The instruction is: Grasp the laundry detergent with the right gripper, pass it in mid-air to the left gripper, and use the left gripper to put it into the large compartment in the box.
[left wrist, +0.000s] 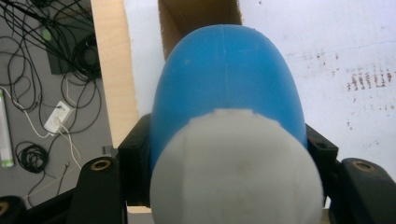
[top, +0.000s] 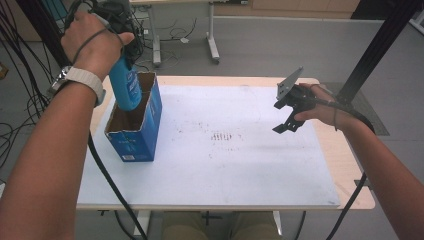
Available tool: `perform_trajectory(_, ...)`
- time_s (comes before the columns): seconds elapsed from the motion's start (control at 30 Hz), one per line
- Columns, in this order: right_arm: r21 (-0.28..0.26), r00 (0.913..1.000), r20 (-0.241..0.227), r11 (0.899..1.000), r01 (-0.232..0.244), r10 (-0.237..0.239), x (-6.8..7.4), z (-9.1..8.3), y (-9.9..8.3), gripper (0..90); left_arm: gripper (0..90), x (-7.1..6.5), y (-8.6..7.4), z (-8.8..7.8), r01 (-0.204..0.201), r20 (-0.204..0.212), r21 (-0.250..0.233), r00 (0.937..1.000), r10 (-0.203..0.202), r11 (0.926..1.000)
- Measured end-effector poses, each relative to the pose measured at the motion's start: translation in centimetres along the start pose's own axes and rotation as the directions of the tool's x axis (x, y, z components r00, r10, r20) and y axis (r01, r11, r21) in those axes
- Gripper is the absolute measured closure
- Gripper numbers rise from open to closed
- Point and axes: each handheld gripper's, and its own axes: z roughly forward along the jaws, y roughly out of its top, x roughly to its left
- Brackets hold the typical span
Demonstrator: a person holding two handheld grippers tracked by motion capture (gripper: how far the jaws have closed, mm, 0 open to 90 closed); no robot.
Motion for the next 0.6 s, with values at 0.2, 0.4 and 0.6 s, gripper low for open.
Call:
perform_trajectory(0.2, 0.006, 1.0000, 0.002, 1.000, -0.005, 0.005, 0.0, 0.0, -0.1, 9.3, 37.4, 0.3, -0.2, 1.4, 0.004, 0.005, 0.004, 1.0000, -0.004, 1.0000)
perform_trajectory(0.4, 0.002, 0.9999, 0.004, 1.000, -0.011, 0.011, 0.1, -0.1, -0.2, 9.3, 37.5, 0.3, -0.4, 2.8, 0.005, 0.012, 0.010, 0.9999, -0.005, 0.9999)
perform_trajectory(0.6, 0.006, 0.9998, 0.005, 1.000, -0.018, 0.018, 0.2, -0.1, -0.4, 9.3, 37.4, 0.2, -0.7, 4.8, -0.001, 0.018, 0.022, 0.9998, 0.001, 0.9998)
